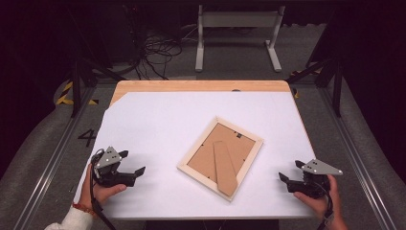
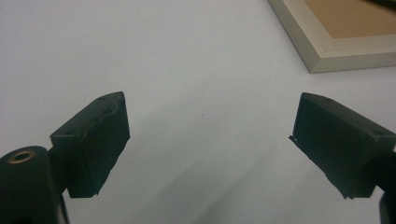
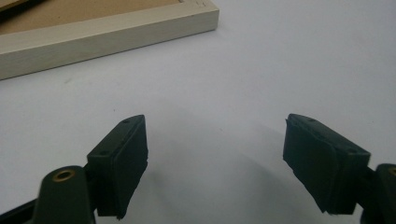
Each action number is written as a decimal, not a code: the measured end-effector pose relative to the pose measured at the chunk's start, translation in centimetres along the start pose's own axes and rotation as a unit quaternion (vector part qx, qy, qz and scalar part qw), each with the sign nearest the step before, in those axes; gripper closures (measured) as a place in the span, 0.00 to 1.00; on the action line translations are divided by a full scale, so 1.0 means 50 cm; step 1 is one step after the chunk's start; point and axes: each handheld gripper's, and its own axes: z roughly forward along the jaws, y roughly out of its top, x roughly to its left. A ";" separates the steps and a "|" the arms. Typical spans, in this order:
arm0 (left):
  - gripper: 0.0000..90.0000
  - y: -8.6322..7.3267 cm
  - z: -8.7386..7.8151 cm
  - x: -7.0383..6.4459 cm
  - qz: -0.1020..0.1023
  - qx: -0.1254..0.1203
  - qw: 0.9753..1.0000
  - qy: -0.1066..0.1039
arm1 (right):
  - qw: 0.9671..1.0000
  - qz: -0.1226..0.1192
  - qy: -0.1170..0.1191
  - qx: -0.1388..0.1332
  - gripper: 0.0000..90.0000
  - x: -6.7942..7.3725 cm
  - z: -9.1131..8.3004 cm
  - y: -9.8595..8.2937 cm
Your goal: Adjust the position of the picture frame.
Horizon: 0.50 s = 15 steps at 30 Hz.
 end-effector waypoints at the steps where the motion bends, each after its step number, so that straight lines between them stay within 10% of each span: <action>1: 0.13 0.000 0.001 -0.001 -0.001 -0.002 1.000 -0.001 | 1.000 0.001 -0.001 -0.001 0.26 -0.001 0.000 0.000; 15: 0.13 -0.006 0.017 -0.028 0.020 0.014 1.000 -0.011 | 1.000 -0.002 -0.009 -0.002 0.42 0.004 0.000 0.010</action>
